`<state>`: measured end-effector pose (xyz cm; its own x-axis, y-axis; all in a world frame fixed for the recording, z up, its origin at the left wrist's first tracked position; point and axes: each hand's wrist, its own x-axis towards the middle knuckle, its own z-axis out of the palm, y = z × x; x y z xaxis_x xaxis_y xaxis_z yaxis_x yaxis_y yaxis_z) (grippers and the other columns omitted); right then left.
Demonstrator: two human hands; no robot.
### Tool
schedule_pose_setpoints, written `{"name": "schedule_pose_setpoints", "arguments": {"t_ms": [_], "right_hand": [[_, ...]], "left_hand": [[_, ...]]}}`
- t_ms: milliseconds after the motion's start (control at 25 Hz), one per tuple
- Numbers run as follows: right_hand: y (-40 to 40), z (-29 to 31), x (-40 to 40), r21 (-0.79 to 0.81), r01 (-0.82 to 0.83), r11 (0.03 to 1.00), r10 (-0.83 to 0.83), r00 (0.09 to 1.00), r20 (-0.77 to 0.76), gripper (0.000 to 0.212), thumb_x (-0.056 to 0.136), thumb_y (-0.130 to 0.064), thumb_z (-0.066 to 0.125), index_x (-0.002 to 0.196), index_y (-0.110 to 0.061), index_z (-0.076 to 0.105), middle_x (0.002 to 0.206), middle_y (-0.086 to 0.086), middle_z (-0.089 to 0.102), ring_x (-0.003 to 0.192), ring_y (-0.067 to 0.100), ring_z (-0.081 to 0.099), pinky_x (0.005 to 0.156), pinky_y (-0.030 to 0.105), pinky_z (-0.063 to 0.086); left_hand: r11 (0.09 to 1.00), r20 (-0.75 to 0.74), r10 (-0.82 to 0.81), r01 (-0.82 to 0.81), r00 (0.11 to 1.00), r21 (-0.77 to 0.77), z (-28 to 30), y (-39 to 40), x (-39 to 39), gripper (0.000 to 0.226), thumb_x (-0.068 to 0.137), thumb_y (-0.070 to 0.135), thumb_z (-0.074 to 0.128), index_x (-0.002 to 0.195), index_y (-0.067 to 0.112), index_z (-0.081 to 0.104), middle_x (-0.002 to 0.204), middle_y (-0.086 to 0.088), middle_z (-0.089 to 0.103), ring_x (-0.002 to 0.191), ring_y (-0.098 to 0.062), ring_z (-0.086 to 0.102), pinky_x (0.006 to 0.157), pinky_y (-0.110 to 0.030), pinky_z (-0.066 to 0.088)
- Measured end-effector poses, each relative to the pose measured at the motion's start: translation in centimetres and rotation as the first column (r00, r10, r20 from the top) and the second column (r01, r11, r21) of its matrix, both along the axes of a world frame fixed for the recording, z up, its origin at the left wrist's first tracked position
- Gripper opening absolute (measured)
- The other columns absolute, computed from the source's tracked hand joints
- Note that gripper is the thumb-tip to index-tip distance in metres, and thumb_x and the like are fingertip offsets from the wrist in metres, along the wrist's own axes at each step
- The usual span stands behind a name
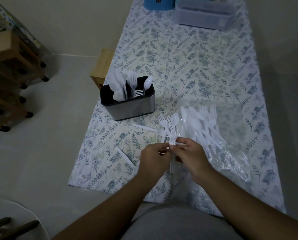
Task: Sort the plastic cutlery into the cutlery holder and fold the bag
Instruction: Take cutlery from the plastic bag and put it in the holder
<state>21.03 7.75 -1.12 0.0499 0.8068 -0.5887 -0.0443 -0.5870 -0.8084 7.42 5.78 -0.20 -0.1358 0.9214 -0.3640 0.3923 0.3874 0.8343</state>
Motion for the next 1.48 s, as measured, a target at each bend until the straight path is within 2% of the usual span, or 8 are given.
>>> {"name": "schedule_pose_setpoints", "arguments": {"t_ms": [200,360,520,640,880,1080,1240,1480], "right_hand": [[0.5,0.3,0.9,-0.040,-0.073,0.997,0.074,0.997,0.006,0.020,0.085,-0.007,0.077,0.105,-0.006,0.072,0.089,0.009,0.080,0.081,0.023,0.078,0.073,0.033,0.064],[0.8,0.1,1.4,-0.004,-0.002,1.000,0.002,0.998,0.067,0.010,0.086,-0.008,0.077,0.095,-0.010,0.075,0.083,0.003,0.080,0.079,0.020,0.077,0.076,0.034,0.063],[1.1,0.0,1.9,-0.008,0.023,1.000,-0.022,0.999,0.050,0.012,0.087,-0.009,0.076,0.098,-0.014,0.075,0.088,-0.001,0.080,0.083,0.017,0.077,0.080,0.033,0.063],[1.2,-0.2,2.1,-0.008,0.041,0.999,-0.041,0.999,0.029,0.017,0.086,-0.009,0.077,0.102,-0.013,0.075,0.093,0.001,0.081,0.087,0.017,0.077,0.085,0.036,0.061],[1.6,-0.4,1.5,-0.007,0.009,1.000,-0.009,1.000,0.004,0.021,0.086,-0.010,0.076,0.106,-0.016,0.074,0.094,0.001,0.081,0.088,0.016,0.077,0.088,0.038,0.060],[1.2,0.0,0.7,0.025,-0.063,0.998,0.065,0.995,-0.069,0.024,0.088,-0.008,0.075,0.111,-0.008,0.071,0.096,0.007,0.080,0.090,0.020,0.077,0.085,0.034,0.060],[1.0,-0.1,1.0,-0.009,-0.050,0.999,0.050,0.998,-0.044,0.022,0.085,-0.003,0.076,0.107,-0.007,0.074,0.093,0.007,0.080,0.087,0.021,0.078,0.078,0.029,0.060],[0.4,-0.6,1.4,-0.080,-0.027,0.996,0.020,0.996,-0.084,0.020,0.092,-0.006,0.069,0.111,-0.006,0.075,0.096,0.011,0.080,0.089,0.025,0.078,0.085,0.041,0.061]], "left_hand": [[0.990,0.078,-0.005,0.016,0.997,-0.142,-0.3,2.0,-0.3,0.025,0.081,0.022,0.068,0.102,0.015,0.079,0.089,-0.002,0.077,0.081,-0.017,0.075,0.081,-0.036,0.062],[0.995,-0.110,0.040,-0.049,0.993,-0.088,0.2,5.7,0.2,0.005,0.089,0.016,0.068,0.092,0.011,0.068,0.072,0.005,0.067,0.053,0.006,0.062,0.045,-0.005,0.043],[0.994,-0.249,0.036,-0.059,0.968,-0.087,-0.8,8.8,1.4,0.025,0.084,0.033,0.074,0.083,0.014,0.057,0.072,-0.001,0.063,0.063,-0.016,0.066,0.051,-0.023,0.048],[0.994,-0.303,-0.005,-0.028,0.953,-0.103,-1.5,8.8,1.5,0.025,0.084,0.034,0.075,0.081,0.014,0.059,0.070,0.001,0.062,0.065,-0.017,0.064,0.051,-0.023,0.041],[0.998,-0.130,-0.046,0.039,0.990,-0.057,-0.9,6.0,-1.0,0.015,0.086,0.018,0.072,0.100,0.021,0.069,0.083,0.005,0.075,0.066,-0.008,0.070,0.055,-0.022,0.058],[0.999,0.162,0.001,0.006,0.987,-0.044,-1.8,3.2,-0.6,0.018,0.093,0.010,0.066,0.103,0.019,0.078,0.091,0.000,0.078,0.081,-0.017,0.076,0.079,-0.041,0.063],[0.995,0.222,-0.003,0.026,0.975,-0.100,-2.0,3.1,-0.8,0.025,0.092,0.004,0.062,0.100,0.020,0.079,0.088,-0.003,0.079,0.080,-0.026,0.076,0.078,-0.045,0.063],[0.998,0.165,-0.059,0.061,0.985,-0.009,-2.4,2.8,0.1,0.020,0.091,0.011,0.067,0.107,0.014,0.078,0.096,0.001,0.078,0.089,-0.011,0.074,0.087,-0.031,0.060]]}}
